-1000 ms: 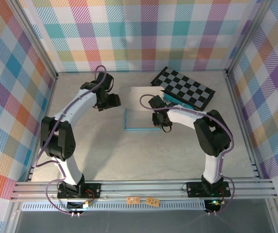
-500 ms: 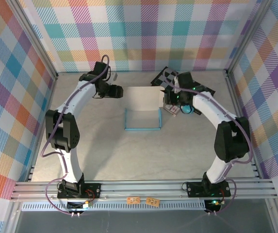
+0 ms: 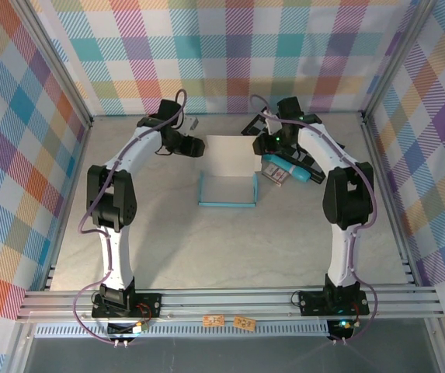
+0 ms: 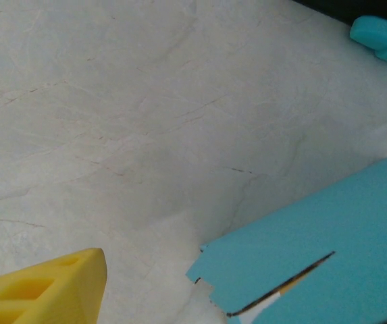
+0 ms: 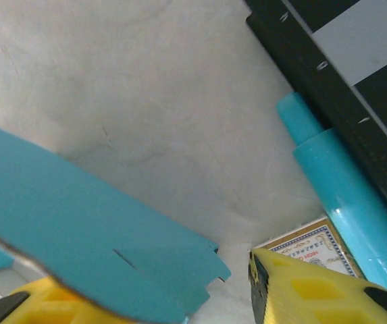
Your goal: Fold the paper box
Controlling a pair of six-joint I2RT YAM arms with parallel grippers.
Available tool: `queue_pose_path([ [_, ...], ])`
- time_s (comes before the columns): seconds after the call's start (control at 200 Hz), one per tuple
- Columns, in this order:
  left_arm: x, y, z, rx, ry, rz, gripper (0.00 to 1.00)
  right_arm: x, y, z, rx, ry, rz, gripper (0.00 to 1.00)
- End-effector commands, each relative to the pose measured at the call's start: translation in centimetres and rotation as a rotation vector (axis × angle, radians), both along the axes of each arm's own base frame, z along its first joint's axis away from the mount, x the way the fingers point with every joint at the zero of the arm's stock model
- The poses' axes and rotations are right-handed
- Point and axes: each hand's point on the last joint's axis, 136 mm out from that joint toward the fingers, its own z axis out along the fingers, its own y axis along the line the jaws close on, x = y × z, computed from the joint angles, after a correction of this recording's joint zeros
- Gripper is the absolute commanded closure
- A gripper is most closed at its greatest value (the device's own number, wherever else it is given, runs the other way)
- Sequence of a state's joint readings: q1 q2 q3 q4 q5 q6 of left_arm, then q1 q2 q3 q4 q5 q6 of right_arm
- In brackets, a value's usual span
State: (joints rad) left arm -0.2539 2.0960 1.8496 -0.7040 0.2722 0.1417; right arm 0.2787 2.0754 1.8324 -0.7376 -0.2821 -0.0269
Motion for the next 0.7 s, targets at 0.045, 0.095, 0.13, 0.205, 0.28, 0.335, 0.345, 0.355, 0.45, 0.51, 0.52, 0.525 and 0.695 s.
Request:
queue_pose_path([
  [0.045,0.3,-1.1,0.8,-0.024,-0.021,-0.041,0.36,-0.2,0.5,0.7,0.004,-0.012,0.093,0.56],
  [0.095,0.2,-1.4,0.8,-0.03,-0.017,-0.047,0.4,-0.1,0.5,0.4,-0.003,-0.009,0.099,0.58],
  [0.13,0.1,-1.5,0.8,-0.032,-0.016,-0.047,0.44,-0.1,0.5,0.3,-0.008,-0.006,0.098,0.6],
  [0.205,0.1,-1.9,0.7,-0.044,-0.01,-0.052,0.51,-0.1,0.4,0.3,-0.011,-0.009,0.095,0.65],
  [0.28,0.0,-2.3,0.7,-0.055,-0.005,-0.059,0.6,0.0,0.4,0.4,-0.016,-0.012,0.092,0.71],
  [0.335,0.0,-2.7,0.9,-0.064,-0.007,-0.062,0.63,0.0,0.2,0.3,-0.027,-0.014,0.085,0.76],
  [0.345,0.0,-2.8,0.9,-0.065,-0.007,-0.062,0.63,0.0,0.2,0.2,-0.03,-0.012,0.086,0.76],
  [0.355,0.0,-2.8,0.9,-0.065,-0.007,-0.063,0.64,0.0,0.1,0.3,-0.032,-0.012,0.085,0.77],
  [0.45,-0.3,-3.5,0.8,-0.067,-0.003,-0.069,0.72,-0.2,0.0,0.2,-0.049,-0.015,0.079,0.8],
  [0.51,-0.5,-3.9,0.7,-0.068,0.004,-0.071,0.8,-0.2,-0.1,0.3,-0.058,-0.017,0.073,0.82],
  [0.52,-0.5,-3.9,0.7,-0.067,0.004,-0.07,0.81,-0.3,-0.1,0.2,-0.059,-0.017,0.073,0.82],
  [0.525,-0.5,-4.0,0.7,-0.067,0.004,-0.069,0.81,-0.3,-0.1,0.2,-0.06,-0.017,0.073,0.83],
  [0.695,-0.4,-4.5,0.9,-0.071,0.006,-0.021,0.98,-0.3,-0.2,-0.1,-0.094,-0.016,0.016,0.91],
])
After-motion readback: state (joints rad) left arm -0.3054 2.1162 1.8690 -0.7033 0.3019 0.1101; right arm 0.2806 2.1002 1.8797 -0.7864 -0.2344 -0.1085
